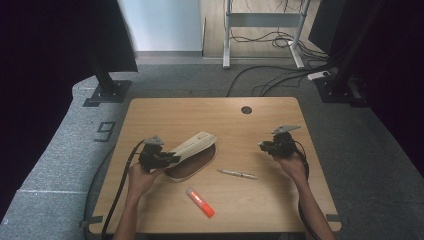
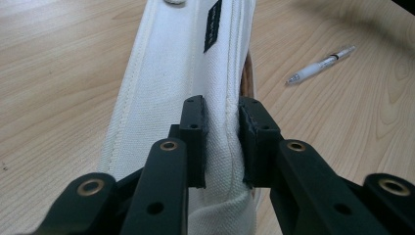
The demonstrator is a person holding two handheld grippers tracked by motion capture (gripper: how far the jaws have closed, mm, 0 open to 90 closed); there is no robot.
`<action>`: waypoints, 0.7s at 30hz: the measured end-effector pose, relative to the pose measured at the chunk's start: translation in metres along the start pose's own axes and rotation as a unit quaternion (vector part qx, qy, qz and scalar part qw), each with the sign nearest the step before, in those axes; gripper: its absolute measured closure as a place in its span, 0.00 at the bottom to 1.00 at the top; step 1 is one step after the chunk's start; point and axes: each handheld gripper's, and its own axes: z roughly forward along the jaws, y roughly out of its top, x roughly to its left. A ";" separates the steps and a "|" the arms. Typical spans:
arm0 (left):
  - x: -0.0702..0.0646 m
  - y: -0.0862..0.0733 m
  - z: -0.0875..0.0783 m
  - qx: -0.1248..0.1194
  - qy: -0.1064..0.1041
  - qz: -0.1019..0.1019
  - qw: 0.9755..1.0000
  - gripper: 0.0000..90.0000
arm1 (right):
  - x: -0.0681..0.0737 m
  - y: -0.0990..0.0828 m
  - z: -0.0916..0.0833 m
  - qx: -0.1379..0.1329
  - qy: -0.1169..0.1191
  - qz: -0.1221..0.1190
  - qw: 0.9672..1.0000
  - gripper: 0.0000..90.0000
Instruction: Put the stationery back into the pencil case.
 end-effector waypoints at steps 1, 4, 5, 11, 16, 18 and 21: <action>0.000 0.000 0.000 0.000 0.000 0.001 1.000 0.82 | 0.002 0.001 0.001 0.000 0.002 0.000 1.000 0.80; 0.000 0.000 0.000 0.000 0.001 0.001 1.000 0.82 | 0.007 0.004 0.003 -0.002 0.007 -0.005 1.000 0.80; 0.000 0.000 0.000 0.000 0.001 0.002 1.000 0.82 | 0.010 0.006 0.004 -0.001 0.011 -0.006 1.000 0.80; -0.001 0.000 0.000 0.001 0.001 0.003 1.000 0.82 | 0.021 0.013 0.010 -0.002 0.024 -0.016 1.000 0.80; -0.001 0.000 0.000 0.002 0.002 0.004 1.000 0.82 | 0.031 0.018 0.015 -0.003 0.035 -0.027 0.999 0.80; -0.001 0.000 0.000 0.001 0.002 0.004 1.000 0.82 | 0.034 0.020 0.016 -0.003 0.039 -0.030 0.999 0.80; -0.001 0.001 0.000 0.000 0.002 0.004 1.000 0.82 | 0.039 0.022 0.019 -0.004 0.045 -0.031 0.999 0.80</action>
